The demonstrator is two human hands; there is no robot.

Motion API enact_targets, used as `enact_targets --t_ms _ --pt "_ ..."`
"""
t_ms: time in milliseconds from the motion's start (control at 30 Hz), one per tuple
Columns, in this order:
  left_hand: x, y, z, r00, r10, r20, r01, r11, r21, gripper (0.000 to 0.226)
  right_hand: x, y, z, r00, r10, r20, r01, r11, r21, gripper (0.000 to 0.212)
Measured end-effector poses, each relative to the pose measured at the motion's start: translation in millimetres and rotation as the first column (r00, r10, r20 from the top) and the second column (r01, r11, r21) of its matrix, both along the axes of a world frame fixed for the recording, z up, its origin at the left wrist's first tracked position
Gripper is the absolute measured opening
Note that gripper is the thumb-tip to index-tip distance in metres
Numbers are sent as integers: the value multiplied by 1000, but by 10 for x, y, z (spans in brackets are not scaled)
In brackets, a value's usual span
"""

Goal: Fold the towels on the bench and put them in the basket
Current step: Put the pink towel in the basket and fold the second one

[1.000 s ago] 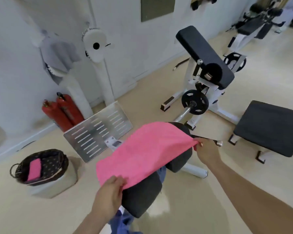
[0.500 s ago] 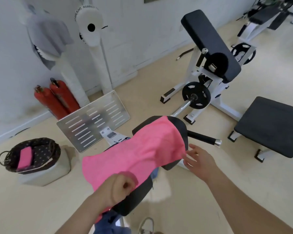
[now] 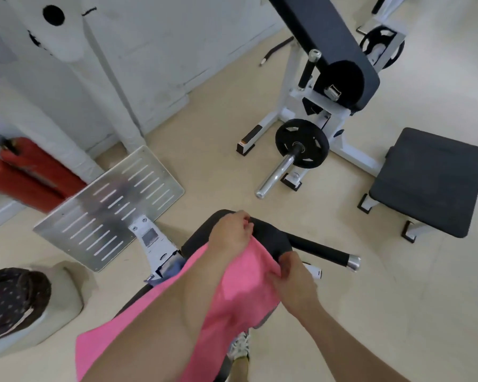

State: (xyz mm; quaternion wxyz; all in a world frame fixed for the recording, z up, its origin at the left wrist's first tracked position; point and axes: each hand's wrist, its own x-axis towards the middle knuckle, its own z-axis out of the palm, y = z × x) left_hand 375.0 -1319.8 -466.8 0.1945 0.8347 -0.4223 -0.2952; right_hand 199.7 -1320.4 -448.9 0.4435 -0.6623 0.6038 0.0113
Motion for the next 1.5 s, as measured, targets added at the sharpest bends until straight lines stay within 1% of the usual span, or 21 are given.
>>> enact_targets --t_ms 67,200,267,333,400,433,467,533,667,733,800,833,933,1033,1133,1200,1267,1333,1400,1433,1500 --pt "90 -144 -137 1000 14 1 -14 993 117 26 15 -47 37 978 180 -105 -186 982 -42 17" --pt "269 -263 -249 997 73 21 -76 968 238 22 65 -166 159 941 336 -34 -337 939 -62 22" --pt "319 -252 -240 987 149 -51 -137 972 192 18 78 -257 201 911 409 -50 -410 912 -13 25" --pt "377 -234 -200 920 333 -208 -329 943 58 13 71 -364 225 900 435 -36 -435 900 16 25" --pt "484 -264 -137 756 537 -375 -596 801 -53 12 42 -481 227 908 419 6 -419 908 21 16" --pt "545 -290 -114 686 591 -424 -677 733 -73 10 26 -544 227 915 402 29 -403 915 20 13" --pt "599 -320 -95 651 619 -439 -717 692 -87 10 10 -607 211 922 385 48 -386 922 9 13" --pt "641 -393 -66 640 633 -436 -736 667 -113 12 -19 -726 164 938 341 66 -341 940 -21 15" --pt "579 -572 -129 663 615 -426 -713 693 -108 18 -110 -912 34 980 167 105 -167 986 -11 18" --pt "521 -625 -188 662 590 -462 -689 722 -66 17 -144 -981 -4 982 178 59 -177 984 -29 21" --pt "415 -586 -199 747 545 -381 -601 798 -36 7 -175 -1039 -22 975 222 -19 -223 974 -38 22" --pt "316 -496 -184 805 496 -325 -527 850 -10 11 -196 -1056 -30 968 245 -59 -248 968 -39 22" --pt "-137 51 -26 961 244 -128 -243 970 21 20 -244 -1089 -69 947 297 -123 -305 951 -52 20" --pt "-581 721 184 981 195 12 -196 978 69 43 -230 -1127 -46 938 327 -116 -337 938 -82 18" --pt "-860 1114 223 985 125 119 -143 977 159 66 -204 -1191 -48 935 328 -138 -348 924 -158 22" --pt "-960 1198 200 981 57 185 -95 975 203 73 -184 -1206 -55 927 326 -183 -361 909 -208 24" --pt "-1008 1146 209 978 13 206 -57 976 211 72 -200 -1250 -84 921 310 -236 -366 897 -247 25" --pt "-1035 1150 306 984 79 157 -102 983 150 65 -211 -1259 -63 905 317 -284 -397 871 -291 21" --pt "-1032 1323 405 968 230 105 -236 970 56 57 -214 -1242 10 887 347 -306 -446 816 -368 12" --pt "-1023 1477 458 947 305 106 -308 951 20 52 -189 -1220 61 877 369 -307 -472 782 -407 18" --pt "-999 1875 535 878 425 221 -425 904 -50 37 -72 -1084 167 830 486 -273 -557 709 -431 35"
